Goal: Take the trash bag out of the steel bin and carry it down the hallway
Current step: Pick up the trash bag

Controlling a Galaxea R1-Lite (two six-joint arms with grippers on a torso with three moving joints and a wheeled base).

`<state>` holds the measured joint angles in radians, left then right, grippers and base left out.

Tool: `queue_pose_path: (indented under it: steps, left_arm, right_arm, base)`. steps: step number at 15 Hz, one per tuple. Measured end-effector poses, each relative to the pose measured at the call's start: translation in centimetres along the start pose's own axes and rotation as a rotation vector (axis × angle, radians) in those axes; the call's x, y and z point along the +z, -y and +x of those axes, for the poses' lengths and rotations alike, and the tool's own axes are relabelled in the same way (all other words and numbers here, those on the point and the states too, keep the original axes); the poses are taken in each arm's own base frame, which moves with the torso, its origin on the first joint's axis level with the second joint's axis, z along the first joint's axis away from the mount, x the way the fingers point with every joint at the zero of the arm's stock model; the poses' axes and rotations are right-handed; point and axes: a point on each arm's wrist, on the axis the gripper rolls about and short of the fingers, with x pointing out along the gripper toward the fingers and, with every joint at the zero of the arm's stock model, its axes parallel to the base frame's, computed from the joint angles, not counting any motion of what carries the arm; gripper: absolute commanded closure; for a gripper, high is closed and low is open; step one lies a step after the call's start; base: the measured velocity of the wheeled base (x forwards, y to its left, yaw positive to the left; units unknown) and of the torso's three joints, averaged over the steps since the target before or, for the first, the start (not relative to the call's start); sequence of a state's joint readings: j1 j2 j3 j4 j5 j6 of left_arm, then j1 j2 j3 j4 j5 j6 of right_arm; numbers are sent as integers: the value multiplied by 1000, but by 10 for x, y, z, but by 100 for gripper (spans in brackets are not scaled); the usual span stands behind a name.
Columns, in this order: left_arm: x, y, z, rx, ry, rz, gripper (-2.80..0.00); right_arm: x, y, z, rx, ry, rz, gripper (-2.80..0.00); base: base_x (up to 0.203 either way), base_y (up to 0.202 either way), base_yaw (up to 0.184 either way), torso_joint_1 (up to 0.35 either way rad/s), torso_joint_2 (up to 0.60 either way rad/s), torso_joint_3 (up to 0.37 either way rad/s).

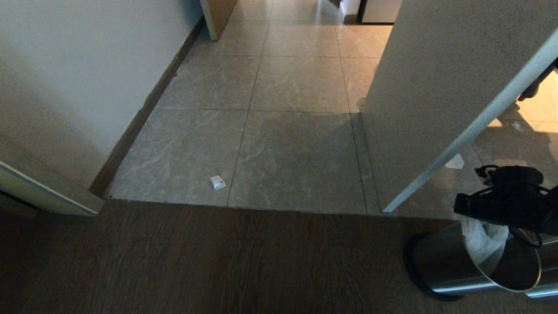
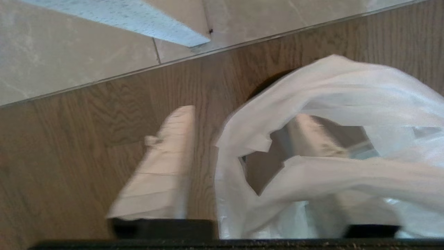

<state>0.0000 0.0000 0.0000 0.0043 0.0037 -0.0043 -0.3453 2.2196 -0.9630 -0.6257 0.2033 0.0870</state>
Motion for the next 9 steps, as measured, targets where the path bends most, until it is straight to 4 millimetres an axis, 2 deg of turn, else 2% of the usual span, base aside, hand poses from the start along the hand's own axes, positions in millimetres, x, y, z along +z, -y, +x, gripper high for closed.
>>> queue_pose_path:
  steps: [5,9]
  left_arm:
    - [0,0,0,0,0,0,0]
    - [0,0,0,0,0,0,0]
  right_arm:
    - [-1,-1,3,-19,4,-9,0]
    - [2,-5,-13,-18,-1,-9,0]
  base:
    - [0,0,0,0,0,0]
    - [0,0,0,0,0,0]
